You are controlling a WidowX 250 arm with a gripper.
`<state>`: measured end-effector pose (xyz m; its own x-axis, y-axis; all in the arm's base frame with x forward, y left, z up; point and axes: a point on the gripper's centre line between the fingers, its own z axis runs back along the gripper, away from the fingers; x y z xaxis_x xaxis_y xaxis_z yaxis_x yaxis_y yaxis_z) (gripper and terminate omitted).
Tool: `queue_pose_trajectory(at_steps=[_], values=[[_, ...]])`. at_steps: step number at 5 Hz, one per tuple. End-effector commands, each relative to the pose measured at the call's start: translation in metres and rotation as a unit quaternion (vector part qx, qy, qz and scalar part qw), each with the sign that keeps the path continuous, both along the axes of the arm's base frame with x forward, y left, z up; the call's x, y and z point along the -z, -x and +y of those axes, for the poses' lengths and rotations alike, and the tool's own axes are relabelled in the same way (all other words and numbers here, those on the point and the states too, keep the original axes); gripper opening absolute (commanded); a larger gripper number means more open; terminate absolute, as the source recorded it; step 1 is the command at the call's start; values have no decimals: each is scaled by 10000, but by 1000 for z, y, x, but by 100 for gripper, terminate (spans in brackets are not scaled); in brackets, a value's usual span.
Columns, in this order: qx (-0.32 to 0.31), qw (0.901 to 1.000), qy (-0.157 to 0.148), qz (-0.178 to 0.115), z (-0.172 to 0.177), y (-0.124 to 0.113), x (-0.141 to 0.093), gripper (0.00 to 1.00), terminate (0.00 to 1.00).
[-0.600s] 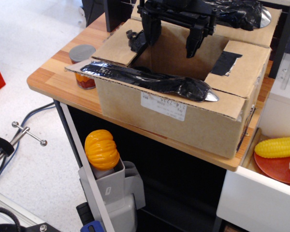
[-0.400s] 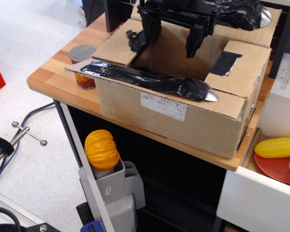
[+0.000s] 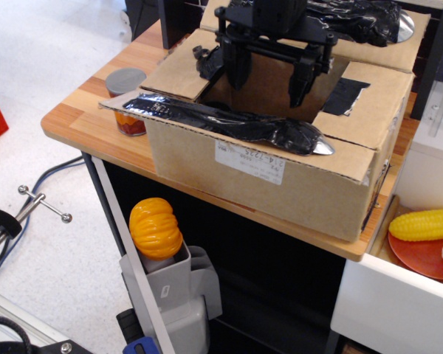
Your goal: Open small4fbox flaps
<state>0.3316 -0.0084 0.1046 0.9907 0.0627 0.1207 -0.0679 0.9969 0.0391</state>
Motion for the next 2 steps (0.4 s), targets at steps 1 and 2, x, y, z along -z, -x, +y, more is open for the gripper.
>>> queue_pose_trajectory(at_steps=[1, 2], values=[[192, 9994, 184, -205, -9, -9, -7, 100, 0], [375, 9981, 369, -328, -17, -9, -9, 100, 0]])
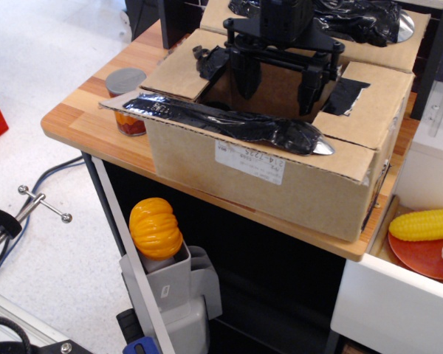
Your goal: Open small4fbox flaps
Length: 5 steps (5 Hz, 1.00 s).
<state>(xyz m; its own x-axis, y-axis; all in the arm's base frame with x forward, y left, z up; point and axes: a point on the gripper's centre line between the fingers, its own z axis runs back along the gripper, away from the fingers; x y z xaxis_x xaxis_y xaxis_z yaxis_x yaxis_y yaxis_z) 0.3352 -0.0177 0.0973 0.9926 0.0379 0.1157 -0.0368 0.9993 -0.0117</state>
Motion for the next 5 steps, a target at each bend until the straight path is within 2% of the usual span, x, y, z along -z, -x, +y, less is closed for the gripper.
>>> queue_pose_trajectory(at_steps=[1, 3, 5], values=[[478, 9972, 293, -501, -15, -6, -24, 100, 0], [524, 9964, 282, -602, -27, -1, -45, 100, 0], [475, 9969, 113, -621, -44, 0, -60, 100, 0]])
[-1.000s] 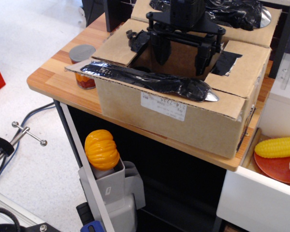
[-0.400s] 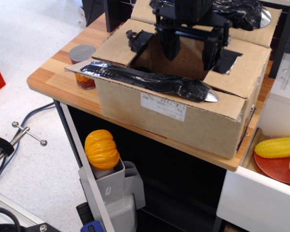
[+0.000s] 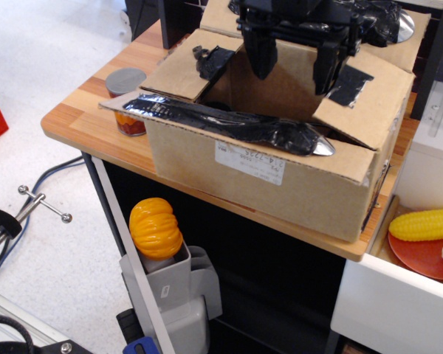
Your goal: Open small4fbox flaps
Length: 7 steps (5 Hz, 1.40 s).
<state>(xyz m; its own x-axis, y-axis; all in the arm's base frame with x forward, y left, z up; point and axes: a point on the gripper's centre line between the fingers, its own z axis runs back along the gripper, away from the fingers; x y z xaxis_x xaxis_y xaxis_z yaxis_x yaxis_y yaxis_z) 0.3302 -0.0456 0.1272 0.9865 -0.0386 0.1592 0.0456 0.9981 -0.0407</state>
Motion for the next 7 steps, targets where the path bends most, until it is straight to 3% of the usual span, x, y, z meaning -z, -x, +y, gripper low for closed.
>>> queue_pose_trajectory(at_steps=[1, 4, 7], values=[[27, 9993, -19, -361, -26, -6, -34, 100, 0], [-295, 9900, -1096, -841, -103, -6, -44, 100, 0], [-316, 9917, -866, -896, -118, -13, -10, 100, 0]])
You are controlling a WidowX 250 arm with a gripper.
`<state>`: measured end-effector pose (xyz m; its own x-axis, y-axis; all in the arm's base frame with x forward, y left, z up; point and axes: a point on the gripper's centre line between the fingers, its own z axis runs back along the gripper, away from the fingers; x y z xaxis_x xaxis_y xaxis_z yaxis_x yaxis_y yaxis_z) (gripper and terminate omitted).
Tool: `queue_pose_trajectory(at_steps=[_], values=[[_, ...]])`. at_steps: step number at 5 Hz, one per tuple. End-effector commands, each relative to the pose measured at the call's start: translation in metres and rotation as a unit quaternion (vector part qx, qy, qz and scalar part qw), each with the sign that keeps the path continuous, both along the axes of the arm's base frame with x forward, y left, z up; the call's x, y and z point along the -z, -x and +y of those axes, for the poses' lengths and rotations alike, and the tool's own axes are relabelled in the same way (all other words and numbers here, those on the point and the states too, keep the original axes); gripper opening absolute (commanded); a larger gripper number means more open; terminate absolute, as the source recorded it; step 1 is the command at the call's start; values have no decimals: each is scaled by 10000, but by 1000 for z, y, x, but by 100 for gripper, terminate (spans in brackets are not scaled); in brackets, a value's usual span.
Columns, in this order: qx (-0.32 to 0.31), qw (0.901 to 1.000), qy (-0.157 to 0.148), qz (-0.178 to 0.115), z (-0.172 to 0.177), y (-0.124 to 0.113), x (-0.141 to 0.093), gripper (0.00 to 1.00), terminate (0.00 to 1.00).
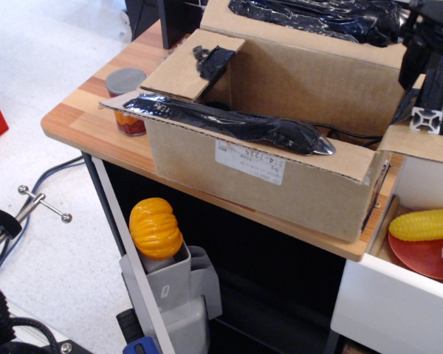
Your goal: Open small4fbox flaps
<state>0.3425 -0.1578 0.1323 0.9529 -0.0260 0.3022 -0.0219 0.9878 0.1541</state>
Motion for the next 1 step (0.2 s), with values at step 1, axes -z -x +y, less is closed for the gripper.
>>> queue_pose_trajectory(at_steps=[1], values=[[-36, 9998, 137, -150, -8, 3, 1, 100, 100]])
